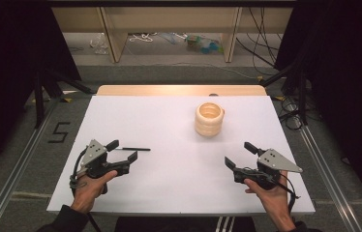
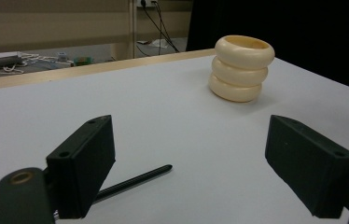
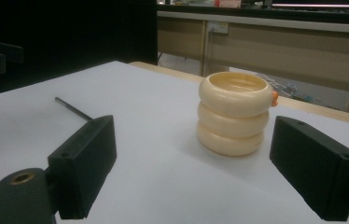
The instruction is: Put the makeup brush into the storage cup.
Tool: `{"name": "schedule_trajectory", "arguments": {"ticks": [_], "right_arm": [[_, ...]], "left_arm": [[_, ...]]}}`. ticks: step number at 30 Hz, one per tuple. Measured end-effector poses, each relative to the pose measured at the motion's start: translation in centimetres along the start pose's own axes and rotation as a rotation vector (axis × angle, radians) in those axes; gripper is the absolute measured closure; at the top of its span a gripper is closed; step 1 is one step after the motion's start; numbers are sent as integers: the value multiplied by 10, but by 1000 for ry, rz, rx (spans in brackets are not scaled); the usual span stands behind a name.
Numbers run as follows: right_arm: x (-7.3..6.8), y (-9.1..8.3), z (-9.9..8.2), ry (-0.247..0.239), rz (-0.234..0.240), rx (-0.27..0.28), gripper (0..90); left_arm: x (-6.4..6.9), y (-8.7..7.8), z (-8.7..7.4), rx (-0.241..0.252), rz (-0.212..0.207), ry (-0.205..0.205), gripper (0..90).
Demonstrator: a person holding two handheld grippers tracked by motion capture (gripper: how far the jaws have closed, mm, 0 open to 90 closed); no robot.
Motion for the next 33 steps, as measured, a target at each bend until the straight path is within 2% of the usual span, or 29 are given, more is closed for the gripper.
{"name": "schedule_trajectory", "arguments": {"ticks": [1, 10, 12, 13, 15, 17, 18, 22, 23, 24, 27, 30, 31, 32, 33], "right_arm": [[0, 0, 0, 0, 11, -3, 155], [-1, 1, -1, -2, 6, 2, 157], [-1, 0, -2, 12, 9, -23, 157], [0, 1, -2, 3, 9, -16, 157], [-2, 0, -3, 22, 13, -28, 158], [-1, 1, -3, 14, 11, -22, 158], [0, 2, -2, 2, 1, 2, 158], [0, 2, -2, 2, 14, 3, 159], [0, 3, -1, -5, 15, 9, 159], [-1, 2, -3, 21, 15, -9, 159], [-1, 1, -4, 22, 12, -30, 159], [-2, 1, -3, 21, 19, -27, 160], [-2, 1, -3, 21, 19, -27, 160], [-1, 2, -3, 14, 9, -7, 159], [-2, 2, -3, 15, 13, -20, 159]], "left_arm": [[0, 0, 0, 0, 0, 0, 157], [-1, 4, 0, -10, -7, 4, 157], [-3, 10, -1, -39, -32, 10, 157], [-4, 11, -2, -44, -33, 11, 157], [-4, 12, -2, -51, -37, 14, 157], [-6, 15, -2, -56, -44, 6, 157], [-6, 17, -2, -60, -51, 7, 157], [-8, 24, -1, -81, -72, 11, 160], [-9, 26, 0, -90, -76, 24, 161], [-9, 28, 1, -99, -82, 22, 161], [-12, 35, 5, -117, -106, 33, 160], [-21, 41, 9, -163, -123, 75, 161], [-21, 41, 9, -163, -123, 75, 166], [-28, 45, 10, -195, -129, 91, 176], [-31, 47, 10, -216, -141, 95, 181]]}}
Point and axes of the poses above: each handheld gripper's, and its own axes: y roughly forward along the jaws, z roughly out of its top, x roughly to its right, the point moved 5 cm from there along y, roughly forward along the jaws, and after that the axes turned 15 degrees about y, right-handed, at the moved point
